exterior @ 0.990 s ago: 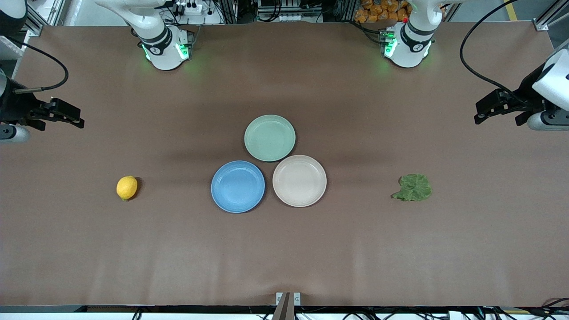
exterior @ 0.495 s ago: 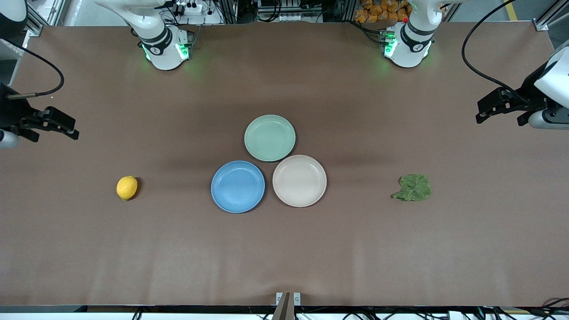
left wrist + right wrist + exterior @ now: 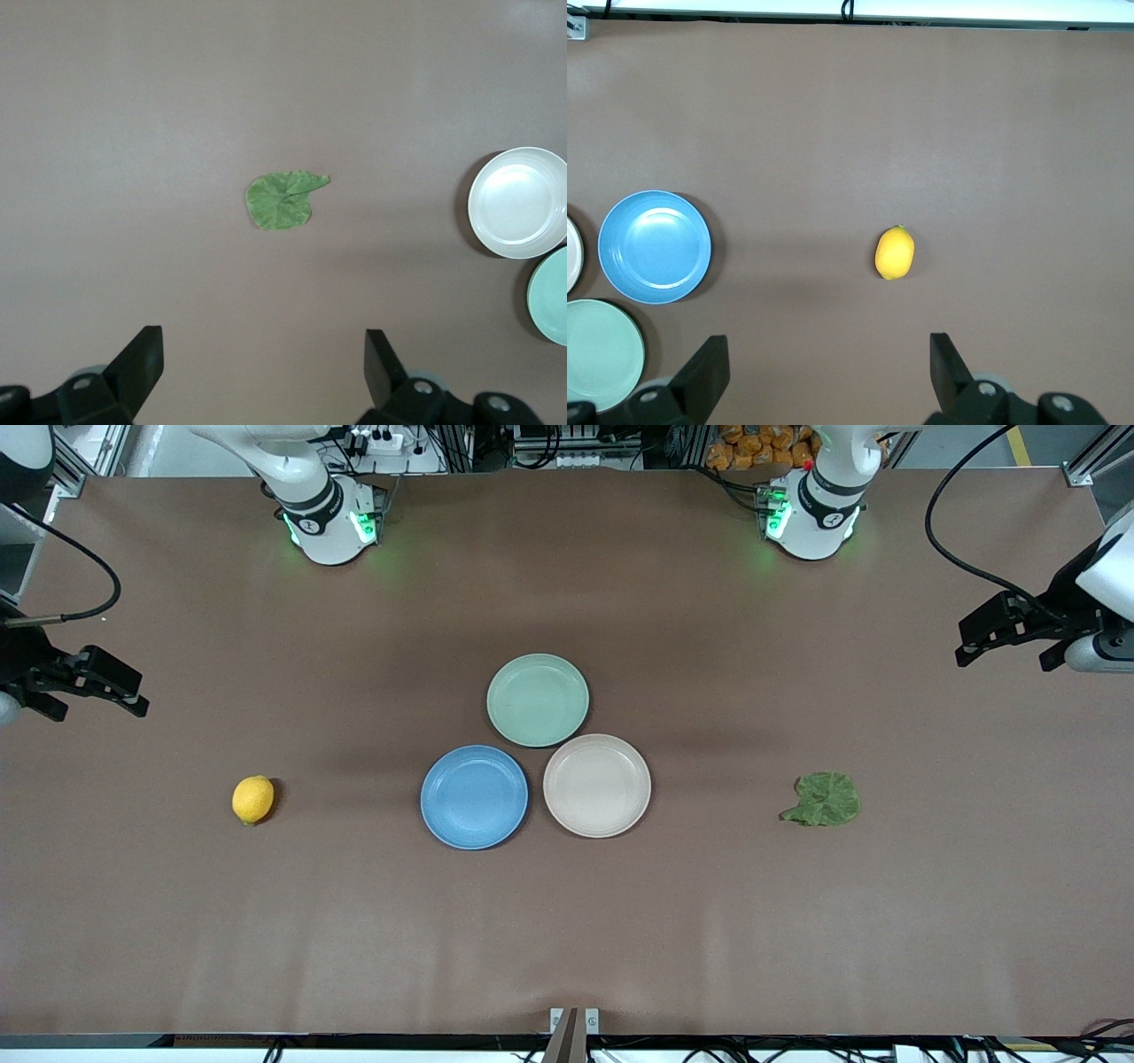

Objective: Pick lemon and lettuce from blue and beige plates

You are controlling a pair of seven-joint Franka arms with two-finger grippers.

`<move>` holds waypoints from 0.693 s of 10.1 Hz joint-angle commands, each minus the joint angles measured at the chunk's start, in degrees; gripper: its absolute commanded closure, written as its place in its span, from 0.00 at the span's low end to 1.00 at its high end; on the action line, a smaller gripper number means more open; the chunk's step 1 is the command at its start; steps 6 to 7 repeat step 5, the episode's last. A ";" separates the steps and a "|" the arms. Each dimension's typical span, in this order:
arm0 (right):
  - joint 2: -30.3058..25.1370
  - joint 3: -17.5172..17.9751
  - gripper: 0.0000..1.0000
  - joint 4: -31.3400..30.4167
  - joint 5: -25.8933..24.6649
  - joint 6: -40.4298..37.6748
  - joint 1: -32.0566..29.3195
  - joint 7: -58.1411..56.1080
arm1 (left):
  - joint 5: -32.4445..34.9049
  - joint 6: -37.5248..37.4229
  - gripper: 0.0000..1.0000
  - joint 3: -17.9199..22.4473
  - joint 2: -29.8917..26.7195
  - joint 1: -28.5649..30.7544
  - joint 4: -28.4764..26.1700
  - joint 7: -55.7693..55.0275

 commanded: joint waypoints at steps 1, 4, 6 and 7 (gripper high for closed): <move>-0.30 0.07 0.00 -0.19 0.01 -0.47 -0.29 -0.83 | 0.99 0.08 0.00 -0.05 -0.51 0.30 0.20 1.46; -0.30 0.07 0.00 -0.19 0.10 -3.46 -0.20 -0.83 | 1.08 0.08 0.00 0.04 -0.42 0.30 0.82 1.37; -0.30 0.07 0.00 -0.19 0.01 -3.46 -0.20 -0.74 | 1.52 0.08 0.00 -0.05 -0.33 0.30 0.82 1.37; -0.30 0.07 0.00 -0.19 0.01 -3.46 -0.20 -0.74 | 1.52 0.08 0.00 -0.05 -0.33 0.30 0.82 1.37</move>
